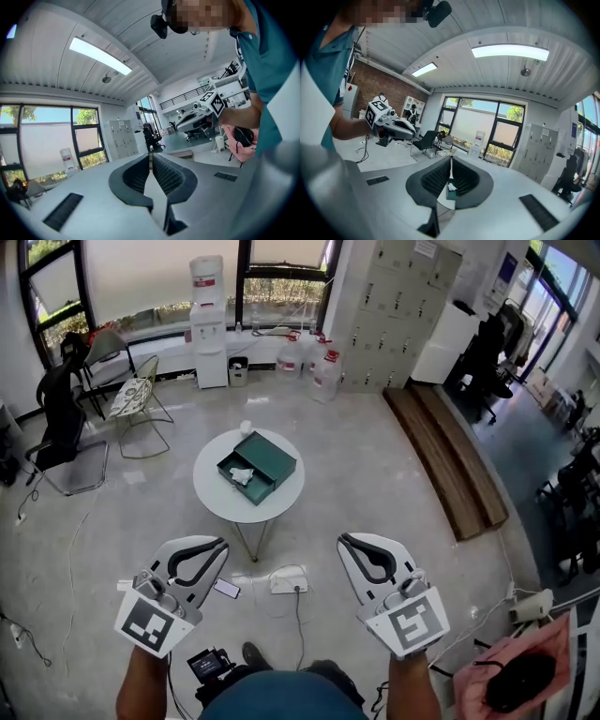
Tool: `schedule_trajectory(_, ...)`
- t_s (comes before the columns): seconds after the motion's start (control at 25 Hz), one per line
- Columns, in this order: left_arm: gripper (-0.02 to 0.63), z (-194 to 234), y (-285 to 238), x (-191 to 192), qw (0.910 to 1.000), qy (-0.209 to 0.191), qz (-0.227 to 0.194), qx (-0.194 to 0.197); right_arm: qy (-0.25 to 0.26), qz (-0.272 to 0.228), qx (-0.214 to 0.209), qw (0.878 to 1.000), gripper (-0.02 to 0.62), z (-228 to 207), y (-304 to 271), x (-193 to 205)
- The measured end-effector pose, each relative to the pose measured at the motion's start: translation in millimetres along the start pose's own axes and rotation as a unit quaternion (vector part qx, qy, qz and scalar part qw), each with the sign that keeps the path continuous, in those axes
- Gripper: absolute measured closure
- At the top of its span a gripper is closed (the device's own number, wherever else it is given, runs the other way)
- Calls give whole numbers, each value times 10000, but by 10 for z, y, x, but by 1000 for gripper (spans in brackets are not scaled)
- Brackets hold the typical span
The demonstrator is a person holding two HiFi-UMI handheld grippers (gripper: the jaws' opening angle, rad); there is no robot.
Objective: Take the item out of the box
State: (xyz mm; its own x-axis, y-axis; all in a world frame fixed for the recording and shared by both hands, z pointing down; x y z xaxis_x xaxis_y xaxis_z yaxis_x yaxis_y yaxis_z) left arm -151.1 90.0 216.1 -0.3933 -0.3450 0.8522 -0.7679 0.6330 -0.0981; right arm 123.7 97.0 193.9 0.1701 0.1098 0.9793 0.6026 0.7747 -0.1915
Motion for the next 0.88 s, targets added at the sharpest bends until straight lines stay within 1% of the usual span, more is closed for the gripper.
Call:
schedule_trajectory(0.08,569,131,75,59,9992,-371,126,-126,141,-34,-153,9998,555,83,-196,-63)
schedule_trajectory(0.16,569,241,135,134,9971,-589,343,-333,273,-34,-310,9991,555,145,-391,-101)
schedule_trajectory(0.32,569,386,180,332,9923,-745,661,-737,543,-104,-605,9966,555,167,-755,-81)
schedule_trajectory(0.44,569,463,135,431,9887,-760,870,-958,653,-132,-830,9943,555,57,-996,-42)
schedule_trajectory(0.56,569,542,-60,420,9831,-800,1151,-1181,676,-143,-1047,9921,555,-188,-1179,-47)
schedule_trajectory(0.76,569,584,-629,302,9769,-840,1401,-1375,641,-149,-1400,9880,555,-788,-1388,-16)
schedule_trajectory(0.88,569,537,-981,269,9729,-824,1536,-1522,632,-149,-1634,9844,555,-1155,-1456,57)
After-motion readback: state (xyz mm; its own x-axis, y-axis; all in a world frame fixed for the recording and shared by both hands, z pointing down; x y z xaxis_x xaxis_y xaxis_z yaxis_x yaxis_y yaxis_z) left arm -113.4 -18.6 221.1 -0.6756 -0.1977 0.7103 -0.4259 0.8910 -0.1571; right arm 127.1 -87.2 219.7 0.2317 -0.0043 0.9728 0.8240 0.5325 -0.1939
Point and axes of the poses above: the fingertips, and each gripper's own axes: y backward along the fingers, z to its left, x out of its underside, the point moved 9 cm from there along y, backward along the fingers, and after that the axes turned 14 degrees about -y, right-handed, at the moved point
